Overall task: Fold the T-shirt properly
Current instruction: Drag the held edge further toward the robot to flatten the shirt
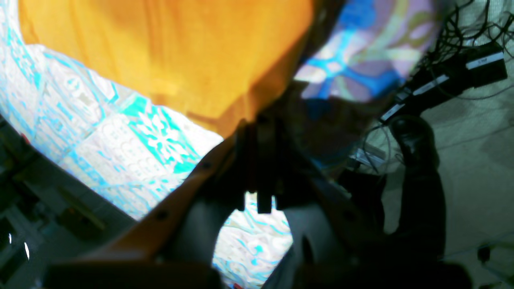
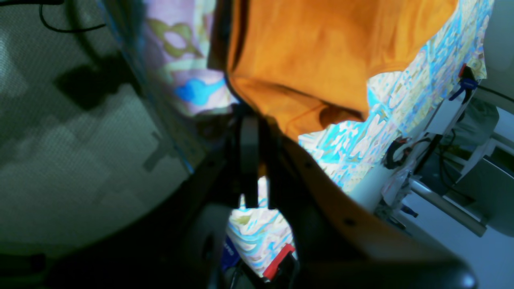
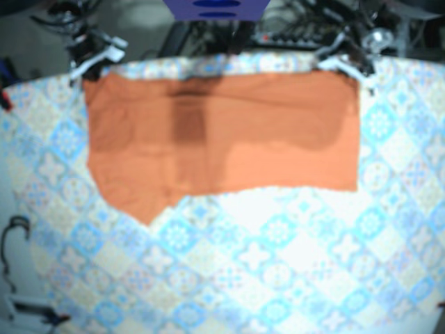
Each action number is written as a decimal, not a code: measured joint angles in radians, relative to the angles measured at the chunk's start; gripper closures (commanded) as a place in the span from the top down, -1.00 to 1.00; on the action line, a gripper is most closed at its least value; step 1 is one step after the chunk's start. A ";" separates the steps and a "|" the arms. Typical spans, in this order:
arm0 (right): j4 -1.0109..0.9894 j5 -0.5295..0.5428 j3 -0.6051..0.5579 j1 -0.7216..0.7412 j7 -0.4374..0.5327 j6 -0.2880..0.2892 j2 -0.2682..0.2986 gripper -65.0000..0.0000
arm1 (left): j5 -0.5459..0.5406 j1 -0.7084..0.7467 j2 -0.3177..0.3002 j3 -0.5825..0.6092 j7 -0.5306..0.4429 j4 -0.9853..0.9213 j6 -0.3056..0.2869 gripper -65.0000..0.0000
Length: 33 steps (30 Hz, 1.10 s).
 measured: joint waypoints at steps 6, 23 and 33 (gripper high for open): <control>-0.002 0.001 0.003 -0.010 0.007 0.000 -0.003 -1.00 | 0.001 0.010 -0.016 0.001 0.003 -0.002 -0.003 -1.00; -0.002 0.000 0.003 -0.025 0.007 0.000 0.003 -1.00 | 0.001 0.036 -0.016 0.000 0.003 -0.002 -0.002 -1.00; -0.002 0.000 0.003 -0.029 0.007 0.000 0.003 -1.00 | 0.001 0.063 -0.044 -0.002 -0.001 -0.002 -0.002 -1.00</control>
